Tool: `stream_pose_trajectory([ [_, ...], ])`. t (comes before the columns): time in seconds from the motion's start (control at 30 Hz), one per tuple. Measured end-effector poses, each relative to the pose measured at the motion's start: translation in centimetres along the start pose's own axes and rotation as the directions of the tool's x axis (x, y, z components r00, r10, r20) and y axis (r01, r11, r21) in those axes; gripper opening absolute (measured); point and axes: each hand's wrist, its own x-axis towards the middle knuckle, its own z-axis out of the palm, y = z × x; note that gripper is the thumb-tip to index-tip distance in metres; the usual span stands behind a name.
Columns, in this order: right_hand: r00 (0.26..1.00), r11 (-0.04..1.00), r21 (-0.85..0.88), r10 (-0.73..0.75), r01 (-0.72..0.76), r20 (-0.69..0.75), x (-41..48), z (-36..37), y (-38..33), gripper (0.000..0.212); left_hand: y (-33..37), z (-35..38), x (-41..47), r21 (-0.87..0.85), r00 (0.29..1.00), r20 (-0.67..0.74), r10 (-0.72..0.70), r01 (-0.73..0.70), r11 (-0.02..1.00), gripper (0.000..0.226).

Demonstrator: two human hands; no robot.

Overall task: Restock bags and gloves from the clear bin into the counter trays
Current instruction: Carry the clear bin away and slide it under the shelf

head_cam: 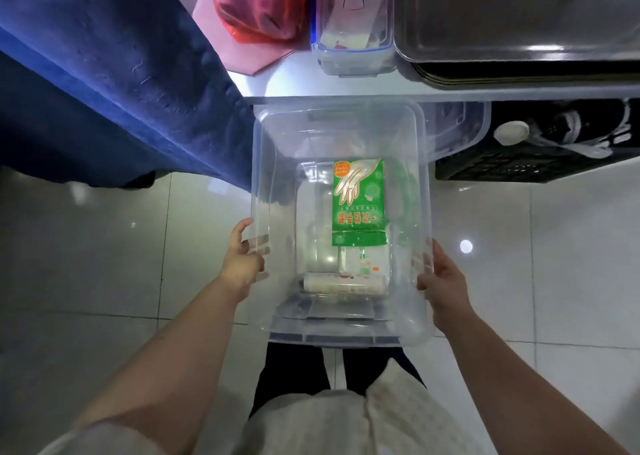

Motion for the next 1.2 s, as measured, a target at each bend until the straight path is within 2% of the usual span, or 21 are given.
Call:
stream_pose_trajectory([
  [0.17, 0.997, 0.997, 0.069, 0.048, -0.044, -0.065, -0.6, 1.8, 1.8, 0.089, 0.6, -1.0, 1.6, 0.063, 0.999, 0.03, -0.011, 0.01, 0.998, 0.083],
  [0.3, 0.996, 0.996, 0.08, 0.04, -0.034, -0.075, 0.8, 3.7, 1.5, 0.088, 2.9, -1.1, 3.3, 0.078, 0.998, 0.059, 0.033, -0.038, 0.996, 0.079],
  [0.57, 0.99, 0.985, -0.098, -0.14, 0.141, 0.008, 9.5, 6.9, -2.3, 0.092, 6.1, 0.0, 9.8, 0.004, 0.985, 0.072, 0.155, -0.156, 0.988, 0.08],
  [0.73, 0.984, 0.98, -0.092, -0.175, 0.175, 0.003, 16.3, 9.1, -3.2, 0.091, 7.8, 1.6, 15.0, -0.026, 0.969, 0.059, 0.241, -0.239, 0.971, 0.066],
  [0.83, 0.983, 0.981, -0.077, -0.181, 0.179, -0.013, 18.8, 9.4, -2.7, 0.09, 7.8, 1.7, 17.1, -0.073, 0.964, 0.078, 0.253, -0.248, 0.966, 0.072],
  [0.9, 0.98, 0.98, -0.05, -0.195, 0.193, -0.037, 19.8, 9.6, -2.6, 0.087, 7.4, 1.4, 18.0, -0.162, 0.963, 0.087, 0.254, -0.238, 0.958, 0.074],
  [1.0, 0.976, 0.977, 0.01, -0.21, 0.211, -0.056, 20.8, 10.4, -3.4, 0.082, 5.5, 0.6, 18.2, -0.313, 0.976, 0.035, 0.217, -0.195, 0.929, 0.046],
  [1.07, 0.974, 0.974, 0.015, -0.223, 0.224, -0.048, 21.3, 11.2, -4.1, 0.079, 3.1, -0.2, 17.9, -0.326, 0.983, 0.029, 0.18, -0.161, 0.932, 0.031],
  [1.2, 0.968, 0.968, 0.001, -0.251, 0.251, 0.0, 22.0, 11.9, -5.5, 0.069, 0.6, -1.1, 17.4, -0.331, 0.989, 0.1, 0.113, -0.074, 0.941, 0.024],
])
